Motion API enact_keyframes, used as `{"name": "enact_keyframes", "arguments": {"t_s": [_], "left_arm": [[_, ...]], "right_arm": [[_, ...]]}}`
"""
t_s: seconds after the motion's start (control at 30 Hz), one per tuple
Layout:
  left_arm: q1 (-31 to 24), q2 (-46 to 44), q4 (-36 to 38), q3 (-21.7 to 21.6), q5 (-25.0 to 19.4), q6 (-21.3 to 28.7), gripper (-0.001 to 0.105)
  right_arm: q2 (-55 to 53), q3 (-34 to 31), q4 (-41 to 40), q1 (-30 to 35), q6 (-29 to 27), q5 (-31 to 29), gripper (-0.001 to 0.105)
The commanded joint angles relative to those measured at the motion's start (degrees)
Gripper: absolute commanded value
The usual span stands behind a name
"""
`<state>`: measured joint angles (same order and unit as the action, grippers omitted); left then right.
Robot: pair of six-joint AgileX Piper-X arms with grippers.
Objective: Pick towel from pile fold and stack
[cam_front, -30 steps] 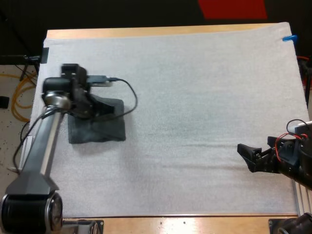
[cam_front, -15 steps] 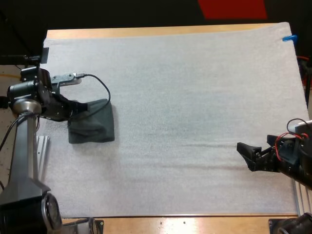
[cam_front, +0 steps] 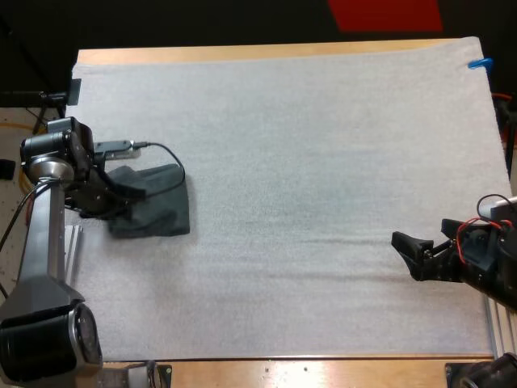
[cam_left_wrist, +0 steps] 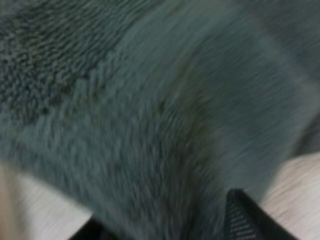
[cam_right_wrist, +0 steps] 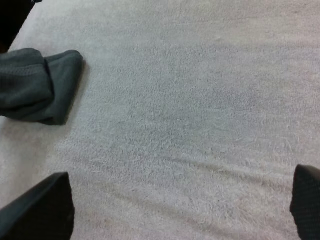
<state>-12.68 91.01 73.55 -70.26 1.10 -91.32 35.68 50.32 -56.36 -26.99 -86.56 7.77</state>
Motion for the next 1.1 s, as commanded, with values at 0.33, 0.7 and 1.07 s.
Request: {"name": "enact_keyframes", "arguments": {"t_s": [0.33, 0.7, 1.07], "left_arm": [[0.1, -7.3, -0.8, -0.1, -20.5, 3.0, 0.042], [0.3, -5.3, -9.0, -0.1, 1.3, -1.5, 0.042], [0.3, 7.1, -8.9, -0.1, 1.3, -5.3, 0.042]], "right_arm": [[-0.1, 0.2, 0.9, 0.0, -0.7, 0.0, 0.085], [-0.1, 0.2, 0.9, 0.0, -0.7, 0.5, 0.085], [-0.1, 0.2, 2.4, 0.0, -0.7, 11.6, 0.085]]}}
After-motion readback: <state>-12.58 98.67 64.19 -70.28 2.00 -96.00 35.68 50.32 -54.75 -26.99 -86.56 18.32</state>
